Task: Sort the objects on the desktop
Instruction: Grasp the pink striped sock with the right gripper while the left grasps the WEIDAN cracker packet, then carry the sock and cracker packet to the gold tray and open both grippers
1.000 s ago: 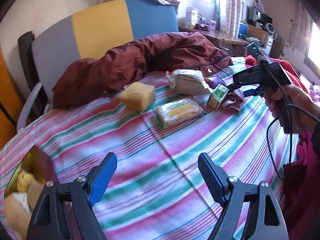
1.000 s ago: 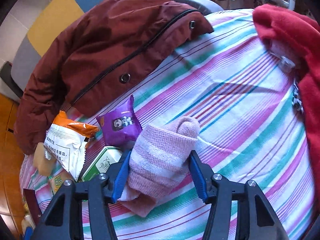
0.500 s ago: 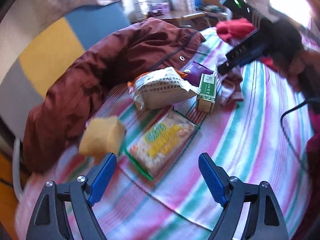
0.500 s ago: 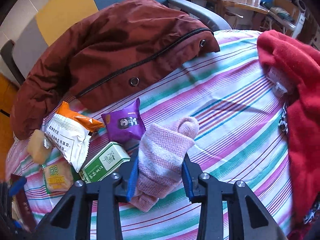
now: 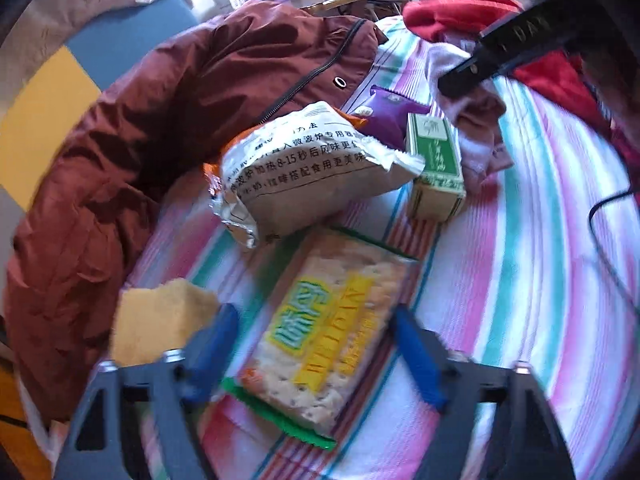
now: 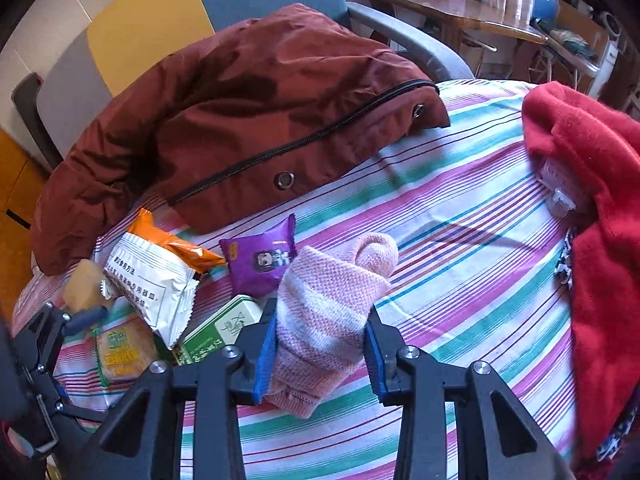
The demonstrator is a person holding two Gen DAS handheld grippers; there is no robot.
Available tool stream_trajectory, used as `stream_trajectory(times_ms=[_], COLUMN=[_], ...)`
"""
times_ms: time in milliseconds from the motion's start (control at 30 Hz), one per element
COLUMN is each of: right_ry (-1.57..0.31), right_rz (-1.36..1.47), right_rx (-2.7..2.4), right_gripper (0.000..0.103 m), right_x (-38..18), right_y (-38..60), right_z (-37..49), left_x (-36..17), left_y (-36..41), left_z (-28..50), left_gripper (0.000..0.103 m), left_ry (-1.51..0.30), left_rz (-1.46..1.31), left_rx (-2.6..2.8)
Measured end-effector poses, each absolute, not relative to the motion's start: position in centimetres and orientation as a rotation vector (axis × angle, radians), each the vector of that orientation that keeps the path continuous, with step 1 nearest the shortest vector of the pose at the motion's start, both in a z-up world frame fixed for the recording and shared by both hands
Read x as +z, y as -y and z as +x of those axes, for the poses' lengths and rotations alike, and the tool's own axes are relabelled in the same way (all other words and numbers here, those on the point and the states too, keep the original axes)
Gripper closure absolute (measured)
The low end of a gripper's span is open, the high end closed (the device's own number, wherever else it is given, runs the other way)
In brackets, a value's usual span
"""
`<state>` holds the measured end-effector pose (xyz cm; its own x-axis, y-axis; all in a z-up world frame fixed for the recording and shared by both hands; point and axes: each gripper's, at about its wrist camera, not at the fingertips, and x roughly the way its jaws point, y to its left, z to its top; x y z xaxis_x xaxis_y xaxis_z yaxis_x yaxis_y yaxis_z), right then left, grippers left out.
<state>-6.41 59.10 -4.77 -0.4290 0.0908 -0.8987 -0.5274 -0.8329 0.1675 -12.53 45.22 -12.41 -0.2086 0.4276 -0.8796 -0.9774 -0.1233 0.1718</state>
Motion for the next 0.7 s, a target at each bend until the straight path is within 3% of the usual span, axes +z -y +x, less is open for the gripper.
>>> stream_trajectory(times_ms=[233,700], right_ry=[-0.575,-0.452], right_rz=[-1.385,-1.361], right_rx=[2.288,2.369], right_gripper=[0.064,0.064], right_x=[-5.0,-4.3], right_y=[-60.3,-58.6], right_z=[-6.6,-6.9], left_x=[-12.4,-12.1], left_y=[-44.3,-37.2], left_z=[-11.2,-5.3], left_gripper=[0.049,0.05], left_ry=[-0.911,-0.729], left_rz=[-0.853,-0.917], left_rx=[1.67,2.01])
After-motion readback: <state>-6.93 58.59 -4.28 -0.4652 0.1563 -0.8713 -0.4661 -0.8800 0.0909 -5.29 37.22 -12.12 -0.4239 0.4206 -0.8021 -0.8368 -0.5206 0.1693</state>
